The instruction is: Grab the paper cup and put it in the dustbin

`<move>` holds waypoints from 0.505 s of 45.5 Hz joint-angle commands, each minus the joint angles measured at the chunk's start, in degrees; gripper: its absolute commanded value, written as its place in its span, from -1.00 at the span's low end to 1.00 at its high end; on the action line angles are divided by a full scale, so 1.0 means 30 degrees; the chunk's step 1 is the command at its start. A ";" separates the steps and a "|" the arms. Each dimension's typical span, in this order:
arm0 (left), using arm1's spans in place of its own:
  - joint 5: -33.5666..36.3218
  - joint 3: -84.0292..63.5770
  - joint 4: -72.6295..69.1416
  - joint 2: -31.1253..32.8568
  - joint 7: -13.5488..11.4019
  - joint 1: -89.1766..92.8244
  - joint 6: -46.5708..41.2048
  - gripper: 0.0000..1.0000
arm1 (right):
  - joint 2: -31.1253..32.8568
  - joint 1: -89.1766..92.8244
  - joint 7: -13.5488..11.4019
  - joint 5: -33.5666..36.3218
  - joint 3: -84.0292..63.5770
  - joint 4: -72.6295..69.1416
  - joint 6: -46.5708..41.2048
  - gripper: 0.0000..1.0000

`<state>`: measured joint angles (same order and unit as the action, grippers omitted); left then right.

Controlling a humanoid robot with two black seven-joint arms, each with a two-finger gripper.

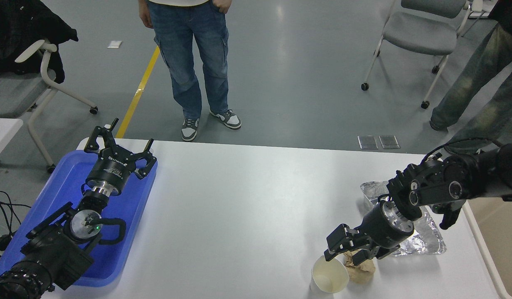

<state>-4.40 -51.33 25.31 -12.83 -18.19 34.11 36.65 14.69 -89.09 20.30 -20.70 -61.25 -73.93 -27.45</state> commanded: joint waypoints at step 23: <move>0.0002 0.0000 0.0002 0.0000 -0.0001 -0.0003 -0.0001 1.00 | -0.0971 0.1191 -0.0263 -0.0716 0.0173 0.0064 0.1676 0.38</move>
<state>-4.40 -51.33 25.31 -12.83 -18.19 34.10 36.65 12.55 -86.91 19.66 -22.67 -60.86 -73.88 -25.43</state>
